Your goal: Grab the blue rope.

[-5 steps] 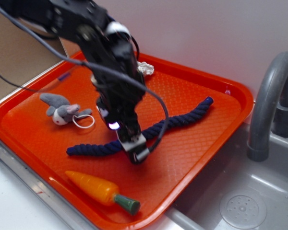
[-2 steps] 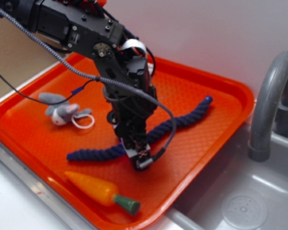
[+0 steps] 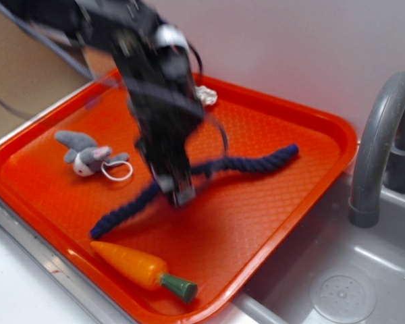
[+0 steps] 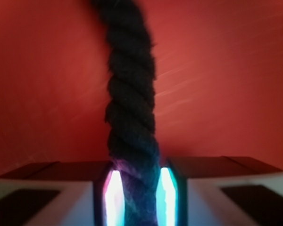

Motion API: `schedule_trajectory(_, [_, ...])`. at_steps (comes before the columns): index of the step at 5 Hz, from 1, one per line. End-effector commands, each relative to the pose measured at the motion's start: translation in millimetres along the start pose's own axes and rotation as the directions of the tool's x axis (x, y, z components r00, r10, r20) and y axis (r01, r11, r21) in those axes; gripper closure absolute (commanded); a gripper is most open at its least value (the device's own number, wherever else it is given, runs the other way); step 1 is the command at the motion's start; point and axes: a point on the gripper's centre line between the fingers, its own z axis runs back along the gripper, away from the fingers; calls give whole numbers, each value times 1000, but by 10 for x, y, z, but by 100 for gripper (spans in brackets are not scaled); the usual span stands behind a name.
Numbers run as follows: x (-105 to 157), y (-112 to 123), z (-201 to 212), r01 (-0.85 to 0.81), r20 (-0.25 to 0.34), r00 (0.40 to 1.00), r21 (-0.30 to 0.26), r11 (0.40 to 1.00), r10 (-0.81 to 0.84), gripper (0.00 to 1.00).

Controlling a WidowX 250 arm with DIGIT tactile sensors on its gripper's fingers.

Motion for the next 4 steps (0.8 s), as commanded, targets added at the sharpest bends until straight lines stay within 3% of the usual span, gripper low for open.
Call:
schedule_trajectory(1, [-26,838,1205,-245,189,944,-146,958,270,100])
schedule_trajectory(2, [-258,1163,1652,-248,185,941,-189,950,282,100])
schedule_trajectory(3, [-528,1313,1896,-294,234,916,-166,941,327,100])
schedule_trajectory(4, [-709,1376,1970,-392,268,860,-197,899,434,100])
